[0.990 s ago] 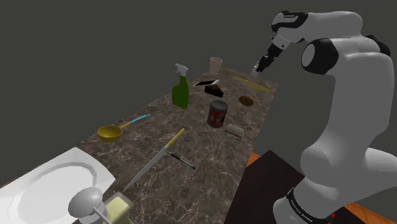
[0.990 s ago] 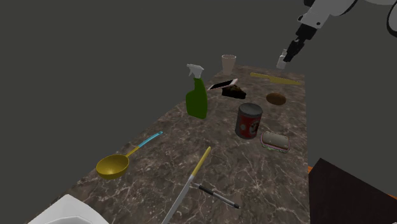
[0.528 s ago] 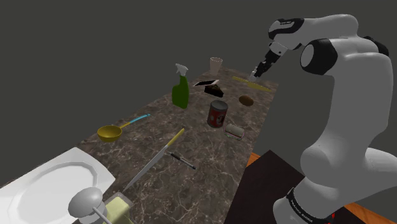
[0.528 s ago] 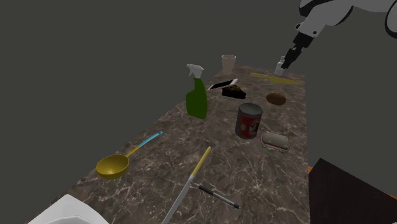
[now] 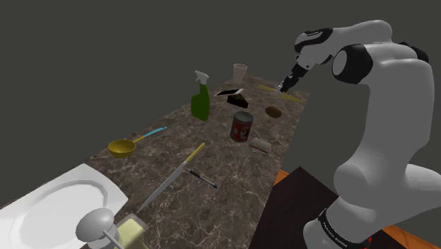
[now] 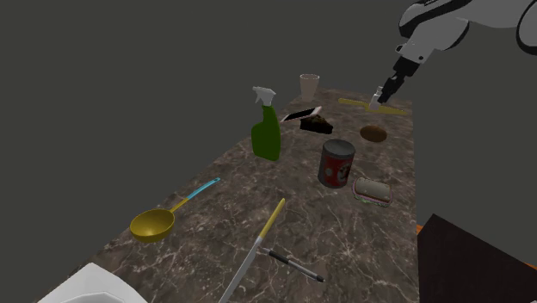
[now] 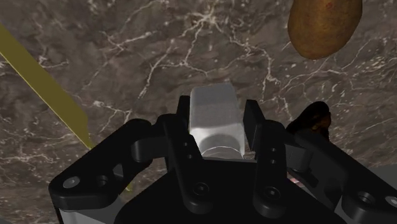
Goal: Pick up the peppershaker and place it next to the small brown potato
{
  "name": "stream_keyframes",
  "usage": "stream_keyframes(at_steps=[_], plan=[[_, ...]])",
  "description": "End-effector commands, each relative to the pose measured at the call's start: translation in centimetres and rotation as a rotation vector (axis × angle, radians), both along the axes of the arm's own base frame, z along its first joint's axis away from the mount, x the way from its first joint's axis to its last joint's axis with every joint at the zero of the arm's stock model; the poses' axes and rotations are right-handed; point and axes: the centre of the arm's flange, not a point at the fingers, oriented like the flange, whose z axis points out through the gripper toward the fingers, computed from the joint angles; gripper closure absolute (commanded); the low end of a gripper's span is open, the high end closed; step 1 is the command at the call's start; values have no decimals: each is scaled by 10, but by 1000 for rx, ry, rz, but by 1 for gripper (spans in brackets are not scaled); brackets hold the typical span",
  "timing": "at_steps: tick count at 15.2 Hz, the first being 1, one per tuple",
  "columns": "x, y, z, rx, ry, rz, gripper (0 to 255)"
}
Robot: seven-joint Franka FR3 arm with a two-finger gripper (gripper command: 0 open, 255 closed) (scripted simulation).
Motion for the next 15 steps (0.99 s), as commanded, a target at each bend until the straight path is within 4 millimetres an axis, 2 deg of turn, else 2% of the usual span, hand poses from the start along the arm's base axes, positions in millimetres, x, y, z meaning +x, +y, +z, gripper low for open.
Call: stream_keyframes(at_steps=[1,11,15], plan=[[0,0,-11,0,0,0,255],[0,0,-63,0,0,0,255],[0,0,-65,0,0,0,255]])
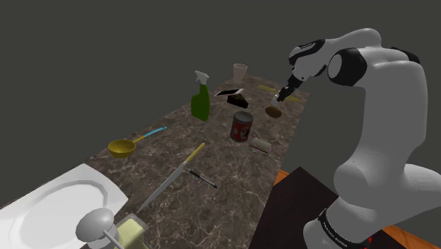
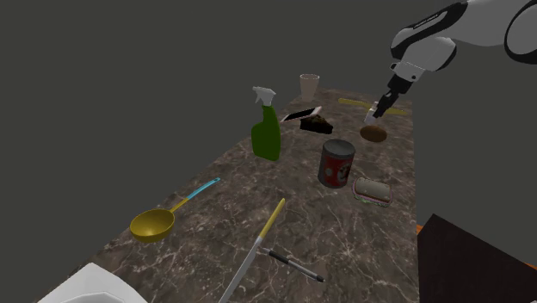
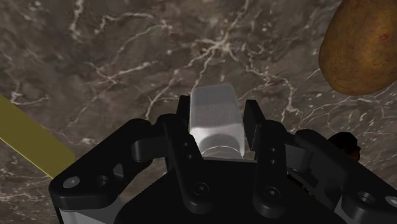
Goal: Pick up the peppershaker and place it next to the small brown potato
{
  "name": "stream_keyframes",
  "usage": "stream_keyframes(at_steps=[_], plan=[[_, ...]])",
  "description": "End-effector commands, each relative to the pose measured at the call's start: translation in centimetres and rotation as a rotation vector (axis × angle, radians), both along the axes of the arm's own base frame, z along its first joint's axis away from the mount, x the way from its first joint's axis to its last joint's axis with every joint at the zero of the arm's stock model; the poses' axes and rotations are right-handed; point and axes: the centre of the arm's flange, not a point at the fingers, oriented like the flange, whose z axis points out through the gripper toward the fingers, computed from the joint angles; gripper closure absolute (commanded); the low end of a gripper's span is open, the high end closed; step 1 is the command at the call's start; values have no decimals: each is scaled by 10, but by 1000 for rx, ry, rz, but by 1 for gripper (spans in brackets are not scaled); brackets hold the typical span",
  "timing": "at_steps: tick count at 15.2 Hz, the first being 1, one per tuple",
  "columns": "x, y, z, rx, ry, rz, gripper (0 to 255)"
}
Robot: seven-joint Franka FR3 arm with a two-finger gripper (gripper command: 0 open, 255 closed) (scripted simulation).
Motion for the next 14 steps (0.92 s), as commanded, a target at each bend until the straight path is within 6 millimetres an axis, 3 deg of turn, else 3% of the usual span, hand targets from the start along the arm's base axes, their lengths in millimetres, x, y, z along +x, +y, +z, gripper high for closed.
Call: stream_keyframes(at_steps=[1,4,5,10,14], plan=[[0,0,0,0,0,0,255],[0,0,0,0,0,0,255],[0,0,0,0,0,0,0],[0,0,0,0,0,0,0],[-12,-10,47,0,0,0,0]])
